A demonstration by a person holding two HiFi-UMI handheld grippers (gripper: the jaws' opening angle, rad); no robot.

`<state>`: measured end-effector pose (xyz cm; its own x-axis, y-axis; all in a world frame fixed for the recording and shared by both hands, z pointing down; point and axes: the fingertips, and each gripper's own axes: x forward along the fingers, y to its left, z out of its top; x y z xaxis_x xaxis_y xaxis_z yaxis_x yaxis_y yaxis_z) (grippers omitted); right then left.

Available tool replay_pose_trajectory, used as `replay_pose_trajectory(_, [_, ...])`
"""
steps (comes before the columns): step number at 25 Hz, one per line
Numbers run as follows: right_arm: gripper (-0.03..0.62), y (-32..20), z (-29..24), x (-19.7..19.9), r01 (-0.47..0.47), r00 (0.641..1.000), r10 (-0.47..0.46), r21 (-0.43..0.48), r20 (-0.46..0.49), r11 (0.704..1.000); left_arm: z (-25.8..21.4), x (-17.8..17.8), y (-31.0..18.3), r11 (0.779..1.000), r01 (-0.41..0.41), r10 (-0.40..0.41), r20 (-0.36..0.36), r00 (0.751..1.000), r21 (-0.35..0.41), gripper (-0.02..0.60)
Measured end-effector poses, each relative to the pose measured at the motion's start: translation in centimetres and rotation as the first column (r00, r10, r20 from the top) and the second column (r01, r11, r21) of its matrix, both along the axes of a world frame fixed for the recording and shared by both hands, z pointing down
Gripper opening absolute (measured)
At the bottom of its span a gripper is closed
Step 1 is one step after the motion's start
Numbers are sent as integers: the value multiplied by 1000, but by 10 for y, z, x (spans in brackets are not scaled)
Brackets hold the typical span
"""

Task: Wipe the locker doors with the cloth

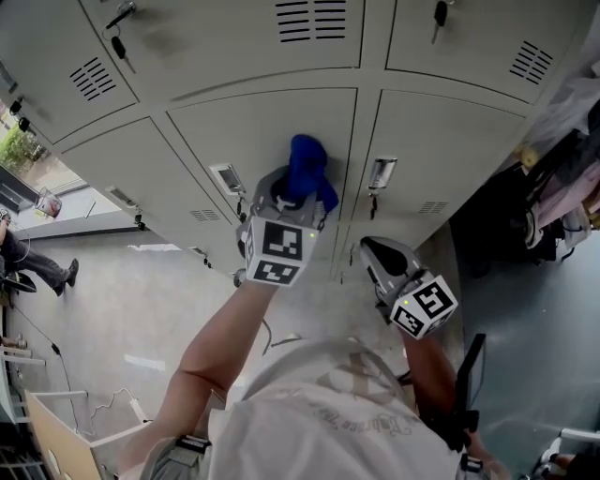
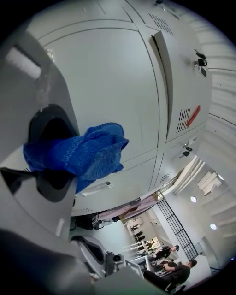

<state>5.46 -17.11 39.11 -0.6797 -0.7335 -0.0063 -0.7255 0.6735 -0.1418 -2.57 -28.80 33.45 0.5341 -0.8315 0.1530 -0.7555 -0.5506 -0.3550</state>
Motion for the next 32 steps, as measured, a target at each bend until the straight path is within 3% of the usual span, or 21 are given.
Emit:
replay_pose_trajectory(12, [7, -7, 1, -26, 35, 999, -35, -7, 1, 999, -3, -60, -7, 993, 116, -117, 14, 993, 33, 110])
replay_pose_trajectory(19, [6, -6, 1, -45, 61, 998, -61, -8, 6, 998, -8, -107, -10, 983, 181, -181, 11, 983, 13, 112])
replay_pose_trajectory(25, [6, -5, -1, -54, 72, 997, -72, -6, -4, 997, -7, -127, -10, 980, 198, -198, -15, 980, -14, 112])
replay_pose_trajectory(32, [6, -3, 0, -54, 67, 998, -67, -9, -5, 998, -5, -164, -13, 962, 272, -273, -32, 962, -28, 112])
